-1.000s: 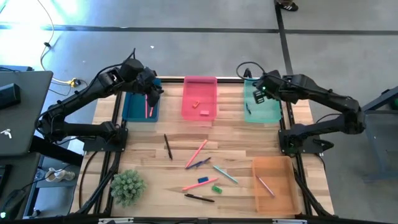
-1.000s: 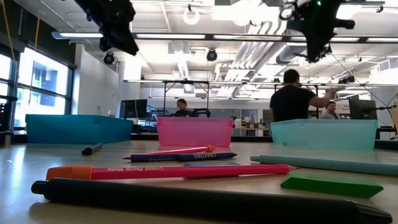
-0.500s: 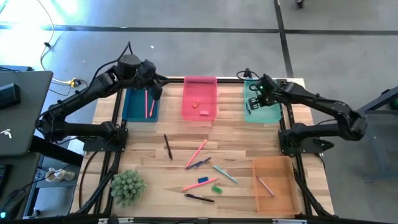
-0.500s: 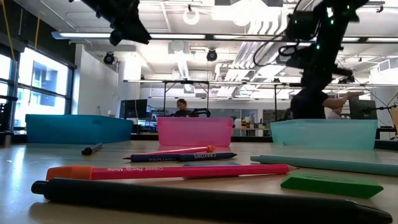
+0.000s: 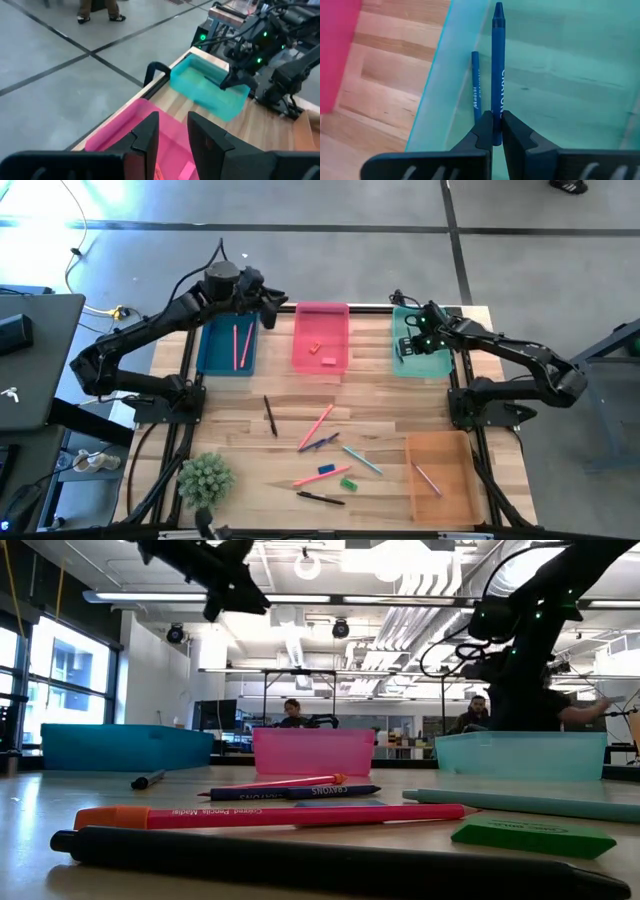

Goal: Sort crayons/erasers/pens/pencils in bins
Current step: Put the blue crayon into the green bin

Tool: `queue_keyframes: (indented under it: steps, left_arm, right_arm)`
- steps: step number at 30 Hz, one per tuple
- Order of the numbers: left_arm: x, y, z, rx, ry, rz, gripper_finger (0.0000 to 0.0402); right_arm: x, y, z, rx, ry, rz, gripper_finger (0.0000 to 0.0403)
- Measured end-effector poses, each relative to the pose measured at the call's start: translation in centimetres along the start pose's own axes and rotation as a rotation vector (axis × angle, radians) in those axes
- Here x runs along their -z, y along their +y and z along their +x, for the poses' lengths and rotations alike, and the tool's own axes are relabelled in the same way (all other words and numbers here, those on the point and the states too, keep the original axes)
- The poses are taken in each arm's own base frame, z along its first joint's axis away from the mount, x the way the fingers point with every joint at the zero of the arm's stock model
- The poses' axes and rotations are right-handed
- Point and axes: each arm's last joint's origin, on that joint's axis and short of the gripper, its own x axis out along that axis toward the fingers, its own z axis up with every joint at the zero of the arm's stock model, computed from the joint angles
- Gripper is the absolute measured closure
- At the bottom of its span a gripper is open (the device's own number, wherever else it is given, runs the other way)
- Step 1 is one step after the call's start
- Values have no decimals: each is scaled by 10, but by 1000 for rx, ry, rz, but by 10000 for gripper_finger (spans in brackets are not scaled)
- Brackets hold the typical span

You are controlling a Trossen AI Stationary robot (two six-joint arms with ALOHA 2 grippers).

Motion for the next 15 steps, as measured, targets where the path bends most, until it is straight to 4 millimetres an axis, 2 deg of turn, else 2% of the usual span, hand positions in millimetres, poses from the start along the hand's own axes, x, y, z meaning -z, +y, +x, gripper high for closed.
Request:
queue_keyframes:
  steps: [7, 15]
  left_arm:
    - [5, 5, 21, 0, 19, -89, 312]
    - [10, 4, 24, -4, 66, -112, 312]
  right_arm:
    - [0, -1, 20, 36, 87, -32, 396]
    - [1, -2, 34, 68, 150, -47, 396]
